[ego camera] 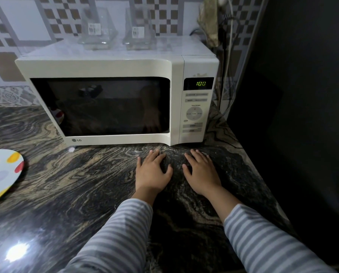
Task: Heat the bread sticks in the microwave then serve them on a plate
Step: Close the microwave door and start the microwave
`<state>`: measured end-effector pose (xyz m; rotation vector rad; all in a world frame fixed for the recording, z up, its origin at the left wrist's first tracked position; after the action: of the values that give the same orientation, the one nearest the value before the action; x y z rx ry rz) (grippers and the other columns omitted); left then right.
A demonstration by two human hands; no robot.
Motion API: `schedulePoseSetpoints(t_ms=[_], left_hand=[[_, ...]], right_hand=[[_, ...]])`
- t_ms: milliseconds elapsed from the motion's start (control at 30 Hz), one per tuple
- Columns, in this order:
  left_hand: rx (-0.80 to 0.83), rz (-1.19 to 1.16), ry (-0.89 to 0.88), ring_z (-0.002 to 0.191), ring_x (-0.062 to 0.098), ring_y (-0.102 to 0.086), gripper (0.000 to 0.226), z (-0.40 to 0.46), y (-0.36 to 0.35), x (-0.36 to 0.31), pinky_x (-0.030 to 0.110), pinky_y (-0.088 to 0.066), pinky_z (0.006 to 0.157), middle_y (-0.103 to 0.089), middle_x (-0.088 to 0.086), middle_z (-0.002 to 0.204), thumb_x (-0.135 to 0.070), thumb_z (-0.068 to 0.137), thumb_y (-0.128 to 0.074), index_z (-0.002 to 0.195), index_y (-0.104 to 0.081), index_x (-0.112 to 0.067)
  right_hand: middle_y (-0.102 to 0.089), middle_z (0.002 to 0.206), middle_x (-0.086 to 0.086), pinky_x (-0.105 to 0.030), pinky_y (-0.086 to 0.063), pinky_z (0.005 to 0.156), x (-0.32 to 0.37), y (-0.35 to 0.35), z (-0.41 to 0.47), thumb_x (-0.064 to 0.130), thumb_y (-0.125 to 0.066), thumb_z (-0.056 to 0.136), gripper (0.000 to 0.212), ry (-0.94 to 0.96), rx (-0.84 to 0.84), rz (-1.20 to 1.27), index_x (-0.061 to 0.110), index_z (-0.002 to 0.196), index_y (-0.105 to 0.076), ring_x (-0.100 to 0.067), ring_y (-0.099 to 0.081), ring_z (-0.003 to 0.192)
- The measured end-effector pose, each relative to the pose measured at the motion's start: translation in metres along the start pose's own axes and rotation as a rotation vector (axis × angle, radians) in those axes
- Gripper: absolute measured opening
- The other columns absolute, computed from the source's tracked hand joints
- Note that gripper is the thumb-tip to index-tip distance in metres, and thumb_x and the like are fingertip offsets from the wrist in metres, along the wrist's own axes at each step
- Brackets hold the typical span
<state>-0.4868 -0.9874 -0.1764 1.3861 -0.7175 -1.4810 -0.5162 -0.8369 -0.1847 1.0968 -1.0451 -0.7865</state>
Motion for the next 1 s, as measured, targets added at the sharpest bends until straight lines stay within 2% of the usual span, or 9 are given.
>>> schedulePoseSetpoints(t_ms=[233, 467, 700, 1000], left_hand=[[0.016, 0.02, -0.02, 0.146, 0.009, -0.014, 0.056, 0.0, -0.002, 0.0, 0.042, -0.001, 0.12, -0.028, -0.008, 0.156, -0.05, 0.089, -0.046, 0.142, -0.042, -0.032], [0.018, 0.015, -0.028, 0.147, 0.01, -0.014, 0.056, -0.001, -0.002, 0.0, 0.042, -0.001, 0.12, -0.027, -0.007, 0.156, -0.049, 0.089, -0.046, 0.143, -0.04, -0.032], [0.019, 0.014, -0.03, 0.146, 0.009, -0.014, 0.056, 0.0, -0.001, 0.0, 0.041, -0.001, 0.12, -0.027, -0.009, 0.156, -0.049, 0.089, -0.046, 0.142, -0.041, -0.033], [0.008, 0.007, -0.024, 0.146, 0.008, -0.016, 0.056, 0.003, -0.002, 0.0, 0.042, -0.003, 0.12, -0.029, -0.009, 0.155, -0.049, 0.087, -0.047, 0.141, -0.043, -0.033]], right_hand=[[-0.013, 0.16, -0.003, -0.039, -0.006, 0.12, -0.001, -0.001, 0.006, 0.042, -0.034, 0.1, 0.056, -0.01, 0.115, 0.023, 0.019, 0.151, -0.025, -0.018, -0.005, 0.148], [0.008, 0.161, -0.005, -0.046, -0.006, 0.12, 0.004, 0.061, 0.01, 0.043, -0.036, 0.099, 0.063, -0.012, -0.184, -0.121, 0.023, 0.153, -0.011, -0.025, 0.006, 0.147], [0.01, 0.16, -0.007, -0.051, 0.003, 0.118, 0.005, 0.071, 0.023, 0.042, -0.036, 0.099, 0.065, -0.009, -0.209, -0.204, 0.02, 0.153, -0.008, -0.025, 0.012, 0.147], [0.002, 0.159, -0.014, -0.052, 0.001, 0.117, 0.009, 0.068, 0.027, 0.042, -0.04, 0.097, 0.063, -0.015, -0.263, -0.246, 0.017, 0.152, -0.02, -0.03, 0.004, 0.147]])
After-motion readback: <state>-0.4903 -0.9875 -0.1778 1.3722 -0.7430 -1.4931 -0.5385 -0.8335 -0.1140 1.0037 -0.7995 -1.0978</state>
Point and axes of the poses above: each hand's wrist, its own z-axis towards the middle knuckle, its own y-axis out of the back of the hand, x = y × z, the point moved 10 cm from there along z, towards the middle knuckle
